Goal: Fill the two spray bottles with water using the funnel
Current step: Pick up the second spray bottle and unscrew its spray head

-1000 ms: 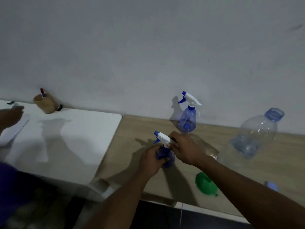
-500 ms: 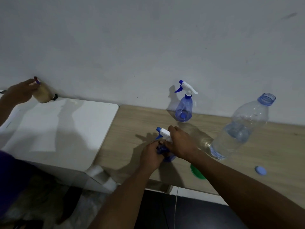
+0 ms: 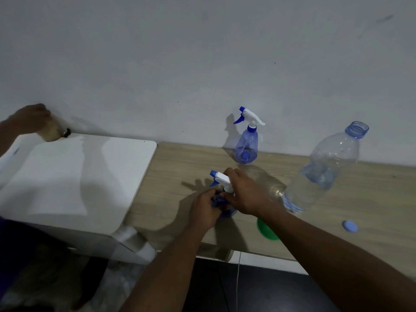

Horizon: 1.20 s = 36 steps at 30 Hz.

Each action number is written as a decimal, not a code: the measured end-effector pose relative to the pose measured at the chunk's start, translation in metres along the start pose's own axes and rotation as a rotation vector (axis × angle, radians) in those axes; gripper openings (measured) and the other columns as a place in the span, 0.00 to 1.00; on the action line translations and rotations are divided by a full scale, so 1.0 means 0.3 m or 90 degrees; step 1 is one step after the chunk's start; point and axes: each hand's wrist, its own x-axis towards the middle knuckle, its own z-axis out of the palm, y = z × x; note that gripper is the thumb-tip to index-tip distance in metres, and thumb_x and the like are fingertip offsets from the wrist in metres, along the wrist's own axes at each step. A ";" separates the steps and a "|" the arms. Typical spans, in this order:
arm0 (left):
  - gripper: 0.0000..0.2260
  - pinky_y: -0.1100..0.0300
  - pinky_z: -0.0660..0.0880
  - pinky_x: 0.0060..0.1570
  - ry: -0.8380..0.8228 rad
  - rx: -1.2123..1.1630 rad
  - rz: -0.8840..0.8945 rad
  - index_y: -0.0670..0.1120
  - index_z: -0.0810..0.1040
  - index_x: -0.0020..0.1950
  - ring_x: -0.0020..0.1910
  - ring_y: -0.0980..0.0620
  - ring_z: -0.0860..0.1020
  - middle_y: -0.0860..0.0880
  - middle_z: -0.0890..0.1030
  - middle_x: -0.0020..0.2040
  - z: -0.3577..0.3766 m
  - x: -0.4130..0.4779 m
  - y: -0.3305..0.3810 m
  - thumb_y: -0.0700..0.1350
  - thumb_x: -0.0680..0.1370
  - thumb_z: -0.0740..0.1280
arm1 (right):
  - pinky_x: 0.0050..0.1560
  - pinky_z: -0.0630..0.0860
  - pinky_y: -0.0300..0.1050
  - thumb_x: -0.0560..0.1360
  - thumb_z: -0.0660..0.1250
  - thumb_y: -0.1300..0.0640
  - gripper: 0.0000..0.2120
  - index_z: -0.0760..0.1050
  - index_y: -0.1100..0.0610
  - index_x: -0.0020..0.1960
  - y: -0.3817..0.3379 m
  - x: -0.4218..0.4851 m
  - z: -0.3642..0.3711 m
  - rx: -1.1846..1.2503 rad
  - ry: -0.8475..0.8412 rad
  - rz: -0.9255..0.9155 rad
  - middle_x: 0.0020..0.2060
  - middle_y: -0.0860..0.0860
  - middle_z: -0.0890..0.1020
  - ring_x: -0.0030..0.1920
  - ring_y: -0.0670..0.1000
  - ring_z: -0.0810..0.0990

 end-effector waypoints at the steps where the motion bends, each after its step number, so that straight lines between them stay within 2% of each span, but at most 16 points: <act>1: 0.18 0.55 0.78 0.54 0.002 -0.001 0.002 0.49 0.82 0.59 0.53 0.50 0.81 0.51 0.85 0.54 0.002 -0.001 0.001 0.36 0.71 0.74 | 0.50 0.75 0.57 0.71 0.71 0.55 0.22 0.69 0.55 0.62 -0.002 -0.002 -0.006 0.037 -0.020 -0.007 0.52 0.54 0.75 0.49 0.58 0.75; 4: 0.15 0.53 0.78 0.54 0.007 -0.002 0.013 0.48 0.82 0.59 0.53 0.49 0.81 0.50 0.85 0.54 0.000 -0.009 0.010 0.38 0.73 0.73 | 0.52 0.74 0.55 0.68 0.73 0.48 0.30 0.66 0.51 0.66 0.007 -0.004 -0.018 0.049 -0.048 -0.003 0.55 0.52 0.75 0.51 0.55 0.75; 6: 0.16 0.53 0.79 0.52 0.003 0.006 0.014 0.49 0.82 0.58 0.52 0.49 0.81 0.50 0.85 0.53 0.003 -0.007 0.008 0.36 0.72 0.72 | 0.51 0.74 0.53 0.68 0.72 0.42 0.29 0.67 0.50 0.64 0.015 -0.001 -0.016 0.003 -0.022 0.013 0.53 0.51 0.76 0.51 0.55 0.75; 9: 0.19 0.50 0.80 0.53 0.008 0.010 0.002 0.49 0.82 0.57 0.52 0.48 0.82 0.49 0.85 0.52 0.011 -0.004 0.009 0.34 0.69 0.71 | 0.52 0.74 0.55 0.72 0.72 0.53 0.22 0.70 0.52 0.63 0.007 -0.002 -0.021 0.012 -0.022 0.014 0.54 0.52 0.77 0.52 0.57 0.77; 11: 0.17 0.50 0.79 0.53 0.014 0.003 0.002 0.49 0.83 0.57 0.51 0.48 0.82 0.50 0.85 0.52 0.016 -0.008 0.011 0.36 0.70 0.71 | 0.54 0.74 0.56 0.70 0.72 0.56 0.26 0.69 0.52 0.66 0.006 -0.006 -0.034 0.064 -0.057 0.011 0.57 0.52 0.77 0.54 0.56 0.76; 13: 0.14 0.51 0.79 0.52 0.010 0.001 0.009 0.49 0.83 0.56 0.50 0.48 0.82 0.50 0.85 0.50 0.016 -0.013 0.013 0.38 0.72 0.72 | 0.54 0.74 0.56 0.67 0.74 0.50 0.33 0.66 0.48 0.68 0.013 -0.009 -0.045 0.080 -0.077 0.020 0.58 0.51 0.76 0.55 0.55 0.75; 15: 0.15 0.50 0.79 0.51 0.007 0.001 0.014 0.49 0.83 0.57 0.49 0.48 0.82 0.50 0.85 0.50 0.016 -0.016 0.011 0.41 0.71 0.70 | 0.54 0.75 0.55 0.66 0.74 0.44 0.33 0.66 0.47 0.67 0.024 -0.009 -0.035 0.047 -0.062 0.030 0.57 0.51 0.75 0.54 0.55 0.75; 17: 0.18 0.48 0.80 0.50 0.009 0.004 0.009 0.51 0.83 0.55 0.48 0.48 0.82 0.50 0.85 0.48 0.018 -0.017 0.012 0.42 0.66 0.68 | 0.53 0.75 0.57 0.70 0.72 0.48 0.26 0.68 0.49 0.65 0.024 -0.011 -0.025 0.045 -0.055 0.044 0.55 0.52 0.76 0.53 0.57 0.76; 19: 0.17 0.48 0.80 0.49 0.014 0.008 0.001 0.51 0.83 0.53 0.48 0.47 0.82 0.51 0.85 0.47 0.024 -0.013 0.007 0.41 0.65 0.68 | 0.55 0.74 0.59 0.68 0.70 0.50 0.27 0.68 0.49 0.65 0.018 -0.016 -0.026 0.096 -0.070 0.047 0.55 0.51 0.75 0.53 0.57 0.75; 21: 0.15 0.49 0.80 0.49 0.017 0.014 0.005 0.51 0.83 0.54 0.48 0.47 0.82 0.51 0.85 0.48 0.031 -0.007 -0.002 0.40 0.69 0.71 | 0.56 0.74 0.58 0.62 0.68 0.42 0.34 0.65 0.46 0.67 0.018 -0.020 -0.031 0.114 -0.083 0.042 0.56 0.49 0.74 0.54 0.55 0.74; 23: 0.14 0.50 0.80 0.50 0.016 0.017 0.016 0.51 0.83 0.55 0.49 0.48 0.82 0.51 0.85 0.49 0.031 -0.004 -0.003 0.41 0.71 0.72 | 0.55 0.74 0.57 0.62 0.69 0.38 0.36 0.65 0.45 0.67 0.028 -0.016 -0.023 0.095 -0.067 0.043 0.57 0.48 0.73 0.54 0.53 0.73; 26: 0.12 0.51 0.79 0.49 0.014 0.000 0.008 0.51 0.82 0.52 0.48 0.49 0.82 0.52 0.85 0.48 0.037 -0.006 -0.005 0.40 0.70 0.72 | 0.55 0.74 0.59 0.69 0.71 0.49 0.25 0.69 0.48 0.64 0.029 -0.011 -0.012 0.084 -0.035 0.044 0.54 0.49 0.75 0.53 0.54 0.75; 28: 0.14 0.51 0.80 0.50 0.015 0.001 0.004 0.52 0.82 0.53 0.49 0.49 0.82 0.53 0.85 0.49 0.040 -0.007 -0.005 0.40 0.70 0.74 | 0.56 0.74 0.59 0.68 0.71 0.55 0.26 0.69 0.47 0.65 0.022 -0.015 -0.015 0.134 -0.060 0.044 0.54 0.49 0.76 0.54 0.54 0.75; 31: 0.15 0.51 0.80 0.51 0.015 0.026 0.013 0.51 0.82 0.56 0.50 0.48 0.82 0.51 0.85 0.51 0.044 -0.001 -0.015 0.39 0.71 0.73 | 0.56 0.74 0.55 0.60 0.71 0.44 0.36 0.65 0.45 0.67 0.020 -0.021 -0.029 0.146 -0.076 0.039 0.56 0.48 0.74 0.55 0.53 0.73; 32: 0.15 0.50 0.80 0.51 0.013 0.026 0.015 0.50 0.82 0.56 0.50 0.48 0.82 0.51 0.85 0.51 0.044 -0.001 -0.013 0.39 0.71 0.72 | 0.55 0.74 0.55 0.60 0.71 0.42 0.36 0.66 0.45 0.66 0.023 -0.020 -0.027 0.132 -0.065 0.038 0.56 0.49 0.74 0.55 0.53 0.73; 36: 0.14 0.50 0.80 0.49 0.009 0.011 0.009 0.53 0.82 0.54 0.49 0.50 0.82 0.53 0.85 0.49 0.057 -0.007 -0.012 0.43 0.70 0.75 | 0.54 0.76 0.56 0.69 0.71 0.58 0.25 0.70 0.49 0.64 0.036 -0.017 -0.017 0.150 -0.040 0.050 0.55 0.50 0.77 0.53 0.54 0.76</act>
